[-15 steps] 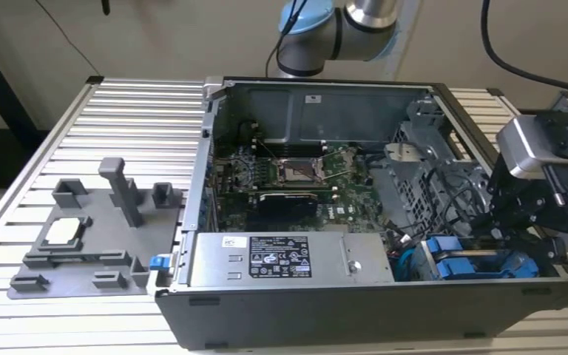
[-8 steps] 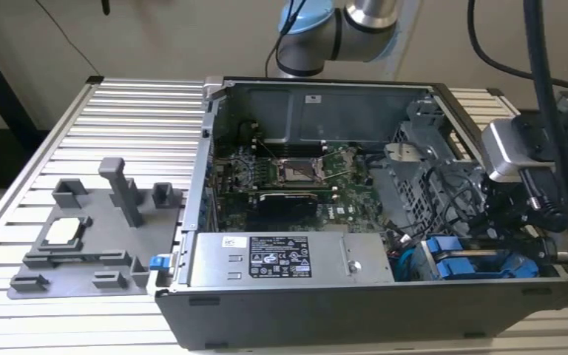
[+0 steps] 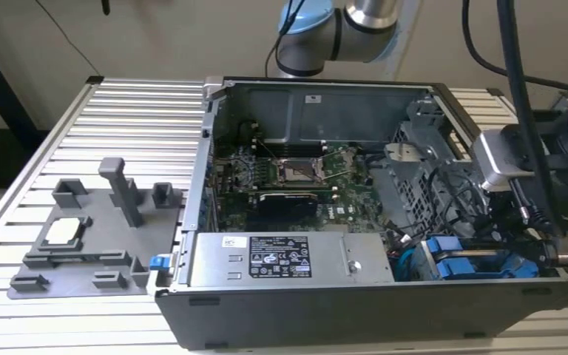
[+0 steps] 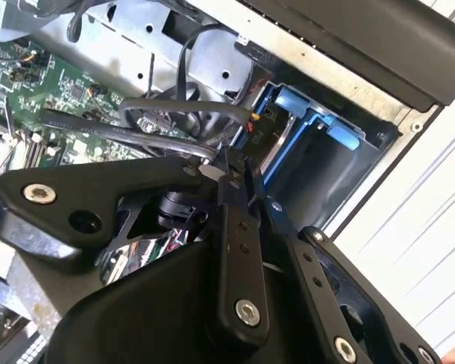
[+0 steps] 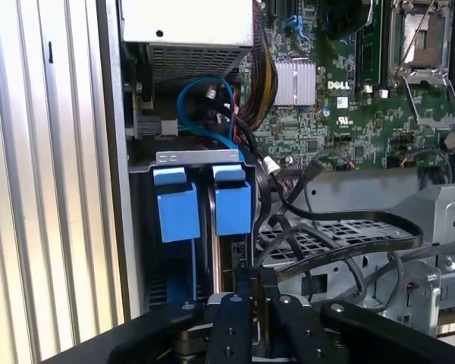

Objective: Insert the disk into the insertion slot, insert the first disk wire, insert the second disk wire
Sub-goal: 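Insert the second disk wire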

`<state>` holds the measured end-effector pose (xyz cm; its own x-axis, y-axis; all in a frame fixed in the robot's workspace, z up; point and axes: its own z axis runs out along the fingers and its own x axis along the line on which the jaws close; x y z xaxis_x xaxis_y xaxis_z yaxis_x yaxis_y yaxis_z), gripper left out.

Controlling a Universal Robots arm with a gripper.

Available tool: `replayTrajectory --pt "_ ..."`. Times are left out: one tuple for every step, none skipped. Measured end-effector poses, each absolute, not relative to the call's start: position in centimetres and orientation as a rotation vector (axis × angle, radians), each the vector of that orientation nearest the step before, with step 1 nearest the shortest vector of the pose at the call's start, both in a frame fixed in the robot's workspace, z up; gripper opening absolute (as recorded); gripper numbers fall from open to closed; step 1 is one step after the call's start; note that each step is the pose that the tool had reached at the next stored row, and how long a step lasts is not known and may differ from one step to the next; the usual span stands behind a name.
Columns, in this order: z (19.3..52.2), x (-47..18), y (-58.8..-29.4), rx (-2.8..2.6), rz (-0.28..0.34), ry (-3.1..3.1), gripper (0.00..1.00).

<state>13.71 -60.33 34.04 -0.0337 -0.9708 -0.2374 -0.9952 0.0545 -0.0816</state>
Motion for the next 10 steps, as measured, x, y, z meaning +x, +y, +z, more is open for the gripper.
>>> replayTrajectory --pt "33.94 13.7 -60.34 -2.008 0.152 2.1 0.16" --pt "33.85 13.69 -60.34 -2.008 0.149 2.099 0.16" --pt "33.73 13.68 -60.34 -2.008 0.147 2.099 0.16" --pt "33.64 13.67 -60.34 -2.009 0.144 2.099 0.16" --pt "33.56 13.66 -60.34 -2.009 0.142 2.099 0.16" --pt "33.54 13.63 -60.34 -2.008 0.141 2.098 0.16" --pt "33.51 13.58 -60.34 -2.008 0.14 2.097 0.16" --pt "33.5 13.54 -60.34 -2.008 0.139 2.096 0.16" --pt "33.51 13.51 -60.34 -2.007 0.139 2.096 0.16" --pt "33.53 13.46 -60.34 -2.007 0.138 2.095 0.16"
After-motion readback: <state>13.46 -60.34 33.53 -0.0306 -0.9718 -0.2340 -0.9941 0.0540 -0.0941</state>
